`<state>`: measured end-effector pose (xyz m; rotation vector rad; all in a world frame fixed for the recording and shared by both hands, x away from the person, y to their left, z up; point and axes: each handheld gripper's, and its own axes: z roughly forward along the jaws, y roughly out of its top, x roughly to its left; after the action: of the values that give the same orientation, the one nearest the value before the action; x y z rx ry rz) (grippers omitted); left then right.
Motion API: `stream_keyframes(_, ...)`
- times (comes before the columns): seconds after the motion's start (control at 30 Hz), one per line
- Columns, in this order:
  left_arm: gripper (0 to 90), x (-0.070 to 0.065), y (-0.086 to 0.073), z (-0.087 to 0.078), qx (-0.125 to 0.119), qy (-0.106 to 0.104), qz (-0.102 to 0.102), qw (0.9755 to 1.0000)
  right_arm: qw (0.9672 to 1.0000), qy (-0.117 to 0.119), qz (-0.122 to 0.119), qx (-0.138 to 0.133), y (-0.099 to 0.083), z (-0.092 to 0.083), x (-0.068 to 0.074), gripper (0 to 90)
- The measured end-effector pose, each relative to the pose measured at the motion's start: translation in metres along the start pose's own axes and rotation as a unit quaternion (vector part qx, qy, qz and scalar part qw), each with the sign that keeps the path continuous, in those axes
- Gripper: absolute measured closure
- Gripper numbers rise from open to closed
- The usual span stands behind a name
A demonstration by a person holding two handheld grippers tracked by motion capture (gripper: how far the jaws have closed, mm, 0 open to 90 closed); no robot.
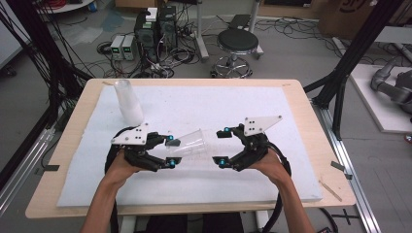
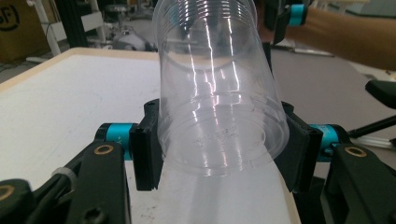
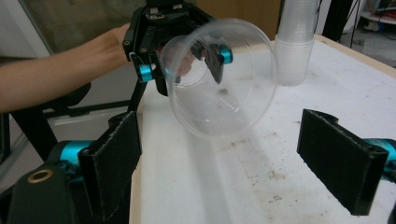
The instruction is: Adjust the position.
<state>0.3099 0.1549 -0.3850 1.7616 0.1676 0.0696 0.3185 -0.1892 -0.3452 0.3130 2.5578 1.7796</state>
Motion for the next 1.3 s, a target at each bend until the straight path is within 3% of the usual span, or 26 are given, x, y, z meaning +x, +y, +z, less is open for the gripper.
stream_keyframes(0.2, 41.8, -0.001, 0.000, -0.001, -0.008, -0.002, 0.001, 1.0000, 0.9999, 0.003, 0.006, -0.013, -0.008, 0.004, 0.000, 13.5)
stream_keyframes(0.8, 41.9, -0.005, 0.005, 0.022, -0.040, -0.030, 0.012, 0.9986, 0.9989, 0.028, 0.010, -0.035, -0.015, 0.016, 0.002, 13.6)
stream_keyframes(1.3, 41.8, -0.007, 0.007, 0.031, -0.040, -0.042, 0.020, 0.9981, 0.9976, 0.047, 0.015, -0.050, -0.013, 0.026, 0.003, 14.1)
